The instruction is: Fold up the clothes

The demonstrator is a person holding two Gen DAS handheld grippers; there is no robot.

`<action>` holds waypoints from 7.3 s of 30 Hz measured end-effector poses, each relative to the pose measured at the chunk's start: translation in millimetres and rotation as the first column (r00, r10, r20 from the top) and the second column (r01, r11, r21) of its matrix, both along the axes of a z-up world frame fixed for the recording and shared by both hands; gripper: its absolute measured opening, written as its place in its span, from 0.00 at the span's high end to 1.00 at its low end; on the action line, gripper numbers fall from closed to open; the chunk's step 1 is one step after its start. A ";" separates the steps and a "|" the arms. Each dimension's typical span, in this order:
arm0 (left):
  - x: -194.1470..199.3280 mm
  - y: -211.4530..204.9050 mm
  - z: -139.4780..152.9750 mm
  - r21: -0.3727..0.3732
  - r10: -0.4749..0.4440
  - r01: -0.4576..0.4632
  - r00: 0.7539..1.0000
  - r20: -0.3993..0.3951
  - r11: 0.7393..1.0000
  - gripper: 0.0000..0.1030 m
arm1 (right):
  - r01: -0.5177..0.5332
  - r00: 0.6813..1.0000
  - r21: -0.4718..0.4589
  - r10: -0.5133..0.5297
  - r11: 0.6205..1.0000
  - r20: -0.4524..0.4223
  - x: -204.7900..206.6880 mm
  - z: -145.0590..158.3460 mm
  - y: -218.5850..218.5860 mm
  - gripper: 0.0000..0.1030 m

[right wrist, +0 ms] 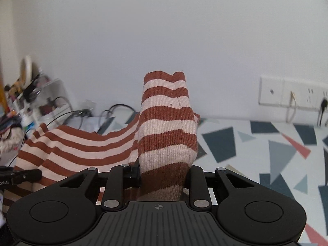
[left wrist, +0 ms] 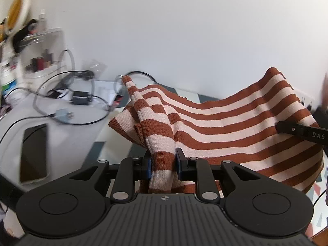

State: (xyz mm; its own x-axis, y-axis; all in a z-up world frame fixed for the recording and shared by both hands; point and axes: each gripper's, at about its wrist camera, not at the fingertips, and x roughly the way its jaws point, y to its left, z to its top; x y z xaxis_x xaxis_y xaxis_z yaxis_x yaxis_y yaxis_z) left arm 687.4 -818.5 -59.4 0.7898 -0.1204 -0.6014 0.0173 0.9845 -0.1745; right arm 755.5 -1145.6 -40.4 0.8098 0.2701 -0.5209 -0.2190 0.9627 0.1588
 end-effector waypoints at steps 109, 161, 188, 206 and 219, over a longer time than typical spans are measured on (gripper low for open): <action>-939.1 1121.4 -77.4 0.023 0.857 -0.912 0.375 -0.354 0.409 0.79 | -0.900 0.391 0.028 0.834 0.435 -0.389 -761.1 -86.2 1383.7 0.78; -907.5 1330.0 -253.8 0.132 0.832 -0.931 0.232 -0.504 0.340 0.46 | -0.893 0.383 0.014 0.777 0.449 -0.500 -664.2 -266.9 1640.9 0.93; -910.5 1393.8 -279.3 0.226 0.858 -0.916 0.194 -0.475 0.332 0.42 | -0.923 0.374 -0.149 0.737 0.355 -0.562 -669.3 -333.1 1737.9 0.74; -894.2 1352.0 -195.9 0.254 0.850 -0.924 0.121 -0.514 0.285 0.10 | -0.913 0.377 -0.079 0.750 0.401 -0.543 -676.8 -242.3 1684.2 0.14; -915.1 1221.8 -80.2 0.178 0.843 -0.919 0.230 -0.486 0.352 0.02 | -0.852 0.492 -0.123 0.699 0.509 -0.519 -724.5 -119.7 1520.9 0.01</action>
State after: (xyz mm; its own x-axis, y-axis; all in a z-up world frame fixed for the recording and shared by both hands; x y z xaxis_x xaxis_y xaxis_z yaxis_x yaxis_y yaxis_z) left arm -227.7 403.3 -139.7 0.0991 0.3798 -0.9197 -0.9566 0.2908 0.0171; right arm 31.0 375.3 -160.1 0.0753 0.4418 -0.8939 -0.8998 0.4164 0.1300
